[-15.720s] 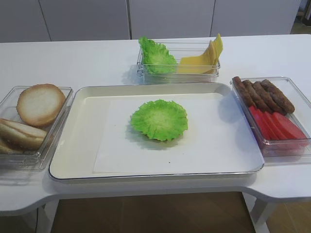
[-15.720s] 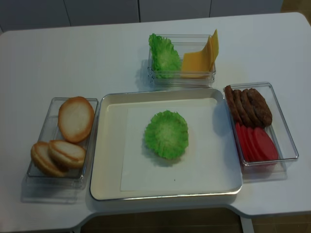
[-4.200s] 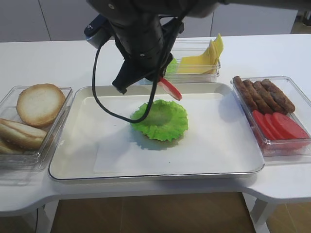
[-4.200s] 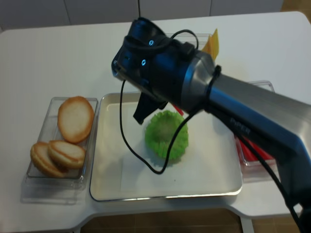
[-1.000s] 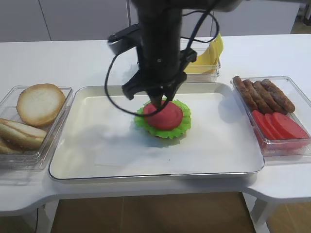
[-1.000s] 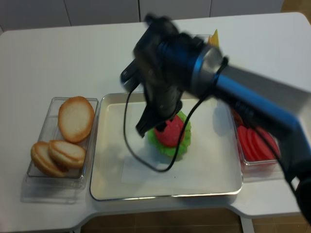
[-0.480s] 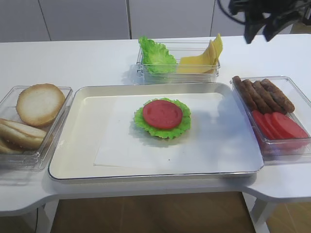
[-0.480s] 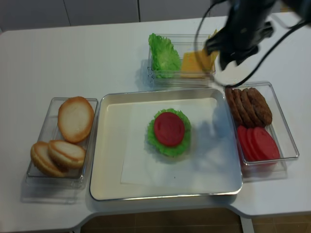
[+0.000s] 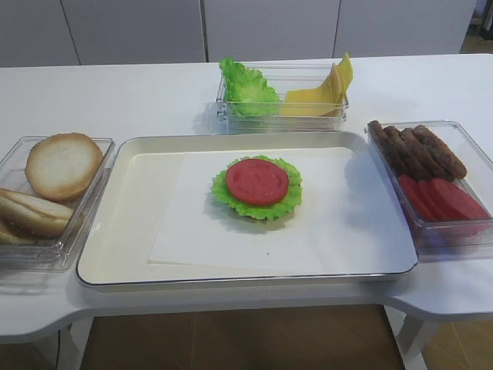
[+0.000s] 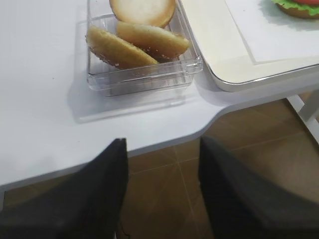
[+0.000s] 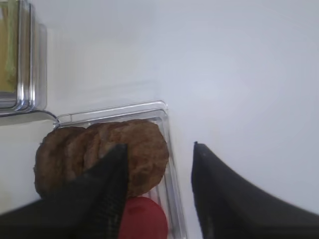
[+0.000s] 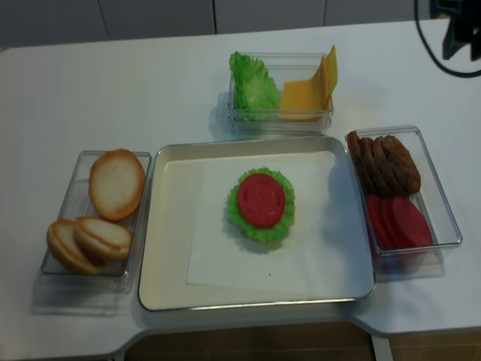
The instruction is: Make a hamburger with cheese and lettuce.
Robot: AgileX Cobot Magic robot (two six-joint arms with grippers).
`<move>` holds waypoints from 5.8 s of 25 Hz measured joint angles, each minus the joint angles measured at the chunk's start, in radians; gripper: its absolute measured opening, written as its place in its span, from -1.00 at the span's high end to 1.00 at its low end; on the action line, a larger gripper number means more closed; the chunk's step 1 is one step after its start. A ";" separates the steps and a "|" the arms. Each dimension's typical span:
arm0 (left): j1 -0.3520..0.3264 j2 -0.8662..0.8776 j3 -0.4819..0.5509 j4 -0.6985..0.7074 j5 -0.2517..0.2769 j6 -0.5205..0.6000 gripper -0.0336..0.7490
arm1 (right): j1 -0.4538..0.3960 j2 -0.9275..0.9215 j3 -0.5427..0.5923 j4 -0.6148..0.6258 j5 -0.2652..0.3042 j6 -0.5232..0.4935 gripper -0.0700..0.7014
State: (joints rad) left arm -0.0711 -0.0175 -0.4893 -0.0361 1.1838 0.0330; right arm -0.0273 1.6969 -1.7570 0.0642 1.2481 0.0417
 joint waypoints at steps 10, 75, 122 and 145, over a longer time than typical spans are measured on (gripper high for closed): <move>0.000 0.000 0.000 0.000 0.000 0.000 0.04 | -0.004 -0.053 0.151 0.016 0.000 -0.022 -0.01; 0.000 0.000 0.000 0.000 0.000 0.000 0.04 | -0.004 -1.485 1.063 0.091 0.027 0.008 -0.01; 0.000 0.000 0.000 0.000 0.000 0.000 0.04 | -0.004 -1.720 1.248 -0.011 -0.027 -0.141 -0.30; 0.000 0.000 0.000 0.000 0.000 0.000 0.04 | -0.004 -1.720 1.282 -0.009 -0.096 -0.097 -0.28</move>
State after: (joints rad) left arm -0.0711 -0.0175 -0.4893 -0.0361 1.1838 0.0330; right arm -0.0317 -0.0229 -0.4753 0.0553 1.1516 -0.0554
